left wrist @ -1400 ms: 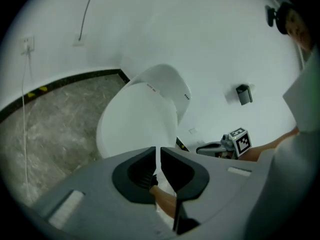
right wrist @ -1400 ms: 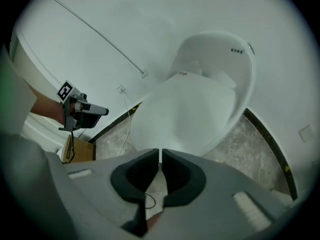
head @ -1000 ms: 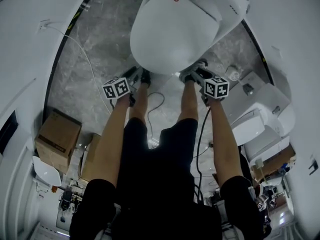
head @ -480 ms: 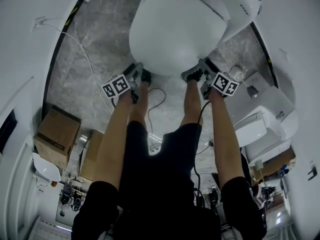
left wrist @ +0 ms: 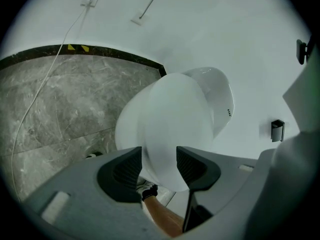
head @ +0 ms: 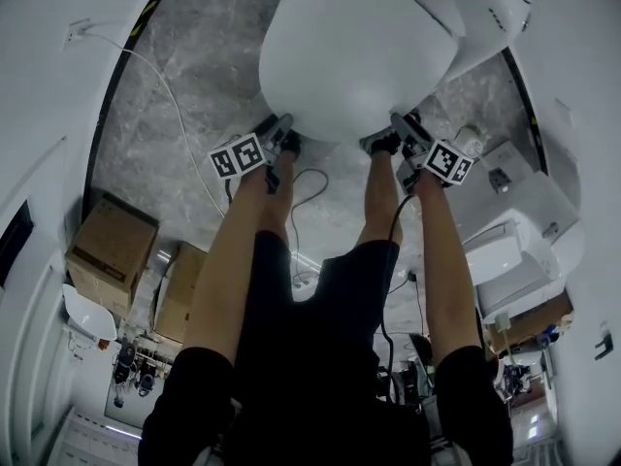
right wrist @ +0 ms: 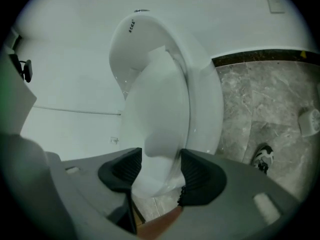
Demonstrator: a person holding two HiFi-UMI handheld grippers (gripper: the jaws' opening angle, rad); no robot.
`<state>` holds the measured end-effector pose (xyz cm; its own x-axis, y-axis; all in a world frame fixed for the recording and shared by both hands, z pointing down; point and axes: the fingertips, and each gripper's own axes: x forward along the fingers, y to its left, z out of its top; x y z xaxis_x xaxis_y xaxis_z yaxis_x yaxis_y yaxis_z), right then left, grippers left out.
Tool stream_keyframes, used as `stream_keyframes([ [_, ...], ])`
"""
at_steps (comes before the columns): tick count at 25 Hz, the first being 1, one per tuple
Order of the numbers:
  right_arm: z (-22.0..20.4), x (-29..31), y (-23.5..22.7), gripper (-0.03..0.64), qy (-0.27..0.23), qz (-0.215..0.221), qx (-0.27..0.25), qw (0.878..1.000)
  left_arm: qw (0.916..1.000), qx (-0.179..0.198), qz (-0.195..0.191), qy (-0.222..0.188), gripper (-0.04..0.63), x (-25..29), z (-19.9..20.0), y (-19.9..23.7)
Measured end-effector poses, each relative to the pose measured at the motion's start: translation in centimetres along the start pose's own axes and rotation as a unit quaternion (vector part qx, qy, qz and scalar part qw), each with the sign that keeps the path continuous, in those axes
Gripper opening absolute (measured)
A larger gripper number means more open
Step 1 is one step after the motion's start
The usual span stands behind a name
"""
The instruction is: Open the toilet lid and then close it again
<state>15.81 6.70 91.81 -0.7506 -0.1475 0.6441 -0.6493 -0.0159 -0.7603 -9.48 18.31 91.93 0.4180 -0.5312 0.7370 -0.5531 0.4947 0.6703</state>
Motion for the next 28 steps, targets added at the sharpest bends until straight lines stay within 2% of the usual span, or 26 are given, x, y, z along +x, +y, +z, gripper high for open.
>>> stream_keyframes([
  [3,-0.3,0.2,0.0,0.239,0.016,-0.003,-0.021,1.0,0.9999,0.009,0.001,0.009,0.22,0.3,0.0,0.1],
  [6,-0.3,0.3,0.2,0.239,0.012,-0.002,-0.013,1.0,0.9999,0.007,0.006,0.006,0.173,-0.1,0.1,0.2],
  [9,-0.5,-0.1,0.6,0.239,0.013,0.005,-0.005,1.0,0.9999,0.007,0.004,0.01,0.157,-0.5,0.0,0.0],
  [12,-0.8,-0.4,1.1,0.229,0.016,0.019,0.003,1.0,0.9999,0.008,-0.002,0.008,0.097,-1.2,0.2,0.0],
  [18,-0.7,-1.4,1.9,0.229,0.001,0.03,0.034,0.999,0.9991,-0.022,-0.037,-0.001,0.087,-2.3,0.4,-1.2],
  [22,-1.2,-2.2,2.6,0.229,0.001,0.037,0.059,0.998,0.9917,-0.075,-0.104,0.0,0.095,-3.4,0.6,-2.6],
  [25,-1.9,-2.6,4.1,0.229,0.01,0.056,0.046,0.997,0.9899,-0.069,-0.122,0.015,0.089,-4.5,0.8,-3.4],
  [28,-2.6,-3.3,5.4,0.229,0.017,0.06,0.037,0.997,0.9874,-0.074,-0.138,0.02,0.054,-5.5,1.0,-4.4],
])
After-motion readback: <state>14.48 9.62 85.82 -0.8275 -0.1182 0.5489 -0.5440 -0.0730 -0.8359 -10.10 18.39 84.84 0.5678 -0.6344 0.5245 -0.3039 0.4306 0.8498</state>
